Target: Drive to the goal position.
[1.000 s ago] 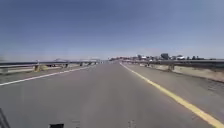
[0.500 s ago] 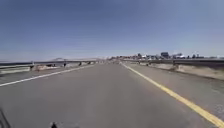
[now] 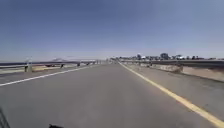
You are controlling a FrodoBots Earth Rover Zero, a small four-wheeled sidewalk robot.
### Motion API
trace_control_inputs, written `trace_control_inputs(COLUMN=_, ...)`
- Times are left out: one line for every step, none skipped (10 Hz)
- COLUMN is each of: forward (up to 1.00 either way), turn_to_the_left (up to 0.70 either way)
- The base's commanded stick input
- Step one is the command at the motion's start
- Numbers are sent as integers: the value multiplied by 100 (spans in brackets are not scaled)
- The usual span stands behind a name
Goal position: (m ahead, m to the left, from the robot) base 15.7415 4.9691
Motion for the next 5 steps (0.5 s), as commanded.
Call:
trace_control_inputs(forward=85, turn_to_the_left=0)
trace_control_inputs(forward=85, turn_to_the_left=0)
trace_control_inputs(forward=85, turn_to_the_left=0)
trace_control_inputs(forward=85, turn_to_the_left=0)
trace_control_inputs(forward=85, turn_to_the_left=0)
